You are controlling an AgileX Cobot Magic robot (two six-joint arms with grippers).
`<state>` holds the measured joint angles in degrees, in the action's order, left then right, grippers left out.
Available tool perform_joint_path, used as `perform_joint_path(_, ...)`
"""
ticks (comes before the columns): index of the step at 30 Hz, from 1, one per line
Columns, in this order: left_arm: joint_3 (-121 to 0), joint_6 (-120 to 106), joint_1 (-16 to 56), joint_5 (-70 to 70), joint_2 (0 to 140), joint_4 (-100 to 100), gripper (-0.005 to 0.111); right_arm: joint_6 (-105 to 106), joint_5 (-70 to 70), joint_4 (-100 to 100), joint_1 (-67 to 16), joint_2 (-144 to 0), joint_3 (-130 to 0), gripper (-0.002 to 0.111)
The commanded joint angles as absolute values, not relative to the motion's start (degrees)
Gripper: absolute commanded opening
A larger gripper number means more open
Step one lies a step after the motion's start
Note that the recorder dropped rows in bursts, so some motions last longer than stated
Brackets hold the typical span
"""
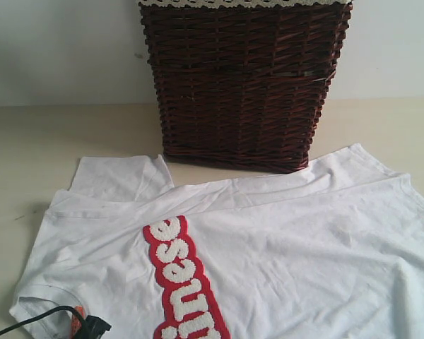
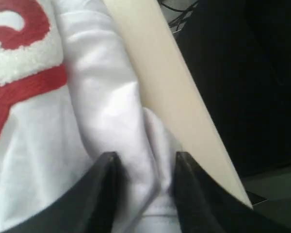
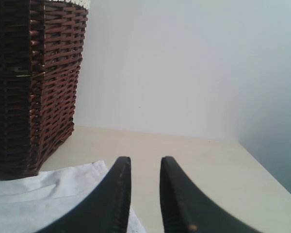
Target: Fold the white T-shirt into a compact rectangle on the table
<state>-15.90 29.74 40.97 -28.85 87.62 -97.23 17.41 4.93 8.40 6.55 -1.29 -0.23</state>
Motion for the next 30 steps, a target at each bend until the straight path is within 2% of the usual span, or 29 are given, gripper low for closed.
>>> perform_joint_path(1,-15.65,28.76,41.42,-28.08,90.57,-96.58,0.008,17.73,4.62,8.59,6.35,-1.29,0.00,0.023)
perform_joint_path(2,-15.65,28.76,41.42,-28.10,90.59,-96.58,0.000,17.73,4.62,8.59,6.35,-1.29,0.00,0.023)
perform_joint_path(10,-17.76,35.39,39.77,-28.90,88.00,-96.34,0.000,17.73,4.62,8.59,6.35,-1.29,0.00,0.023)
perform_joint_path(17,-22.68,42.84,34.93,-36.68,86.10,-92.28,0.000,17.73,4.62,8.59,6.35,-1.29,0.00,0.023)
perform_joint_path(26,-23.55,58.17,30.60,-48.23,86.82,-99.95,0.000,17.73,4.62,8.59,6.35,-1.29,0.00,0.023)
perform_joint_path(30,-23.55,58.44,27.62,-53.82,88.06,-99.95,0.000,17.73,4.62,8.59,6.35,-1.29,0.00,0.023)
